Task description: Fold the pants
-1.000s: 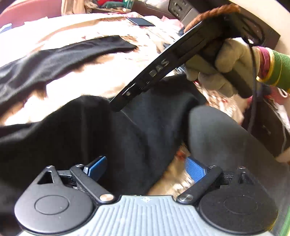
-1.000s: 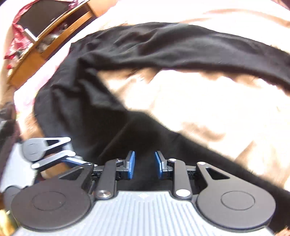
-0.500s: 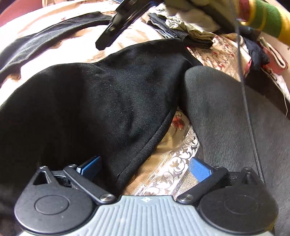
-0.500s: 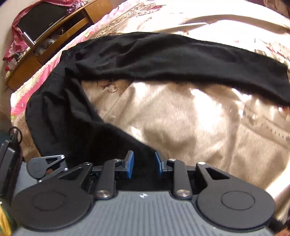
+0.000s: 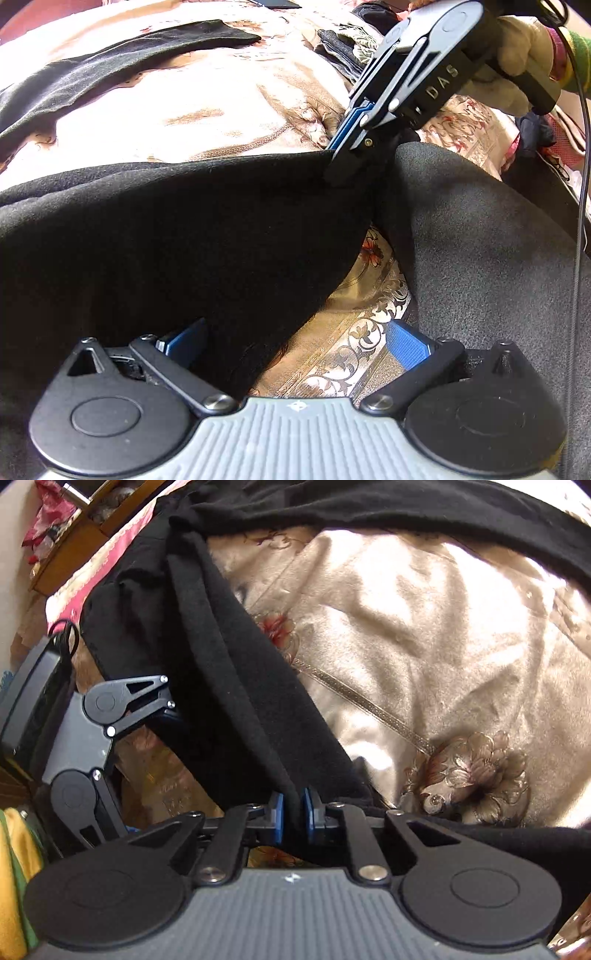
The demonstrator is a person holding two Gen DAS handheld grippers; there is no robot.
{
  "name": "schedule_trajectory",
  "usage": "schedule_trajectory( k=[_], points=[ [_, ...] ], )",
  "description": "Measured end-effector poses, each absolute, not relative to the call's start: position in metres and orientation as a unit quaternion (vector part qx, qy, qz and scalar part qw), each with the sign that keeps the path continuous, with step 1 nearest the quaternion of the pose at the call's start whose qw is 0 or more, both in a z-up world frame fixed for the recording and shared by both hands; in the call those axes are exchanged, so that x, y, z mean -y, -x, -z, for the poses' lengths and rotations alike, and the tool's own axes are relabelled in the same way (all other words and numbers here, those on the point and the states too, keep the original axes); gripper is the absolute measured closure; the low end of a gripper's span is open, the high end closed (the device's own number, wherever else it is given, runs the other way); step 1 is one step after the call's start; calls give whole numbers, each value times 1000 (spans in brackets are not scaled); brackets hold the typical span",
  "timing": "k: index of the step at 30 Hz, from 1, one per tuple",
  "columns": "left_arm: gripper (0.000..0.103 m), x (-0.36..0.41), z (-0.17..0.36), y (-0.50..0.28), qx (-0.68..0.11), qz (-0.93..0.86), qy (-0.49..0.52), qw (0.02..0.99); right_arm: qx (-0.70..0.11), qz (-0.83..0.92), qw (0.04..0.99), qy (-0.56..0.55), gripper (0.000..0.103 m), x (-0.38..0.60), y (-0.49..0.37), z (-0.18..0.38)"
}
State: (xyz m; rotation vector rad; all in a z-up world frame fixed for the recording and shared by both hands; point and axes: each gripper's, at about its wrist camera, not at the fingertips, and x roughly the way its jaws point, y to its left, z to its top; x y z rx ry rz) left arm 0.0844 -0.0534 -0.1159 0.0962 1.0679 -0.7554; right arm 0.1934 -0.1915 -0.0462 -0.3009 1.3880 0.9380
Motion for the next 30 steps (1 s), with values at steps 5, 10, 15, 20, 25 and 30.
schedule_trajectory(
  k=[5, 10, 15, 20, 25, 30],
  points=[
    [0, 57, 115, -80, -492, 346, -60, 796, -604, -414, 675, 91, 77, 189, -216, 40],
    [0, 56, 116, -79, -494, 346, -55, 796, -586, -448, 675, 0, 65, 185, -234, 33],
    [0, 56, 116, -80, -494, 349, -58, 794, -569, -454, 685, -8, 63, 163, -244, 49],
    [0, 55, 117, -79, -494, 349, -56, 794, -582, -468, 665, 8, 63, 131, -247, 82],
    [0, 52, 119, -81, -496, 346, -42, 796, -567, -457, 682, 68, 71, 112, -236, 88],
    [0, 48, 118, -81, -494, 346, -31, 797, -568, -414, 708, 66, 102, 120, -242, 85]
  ],
)
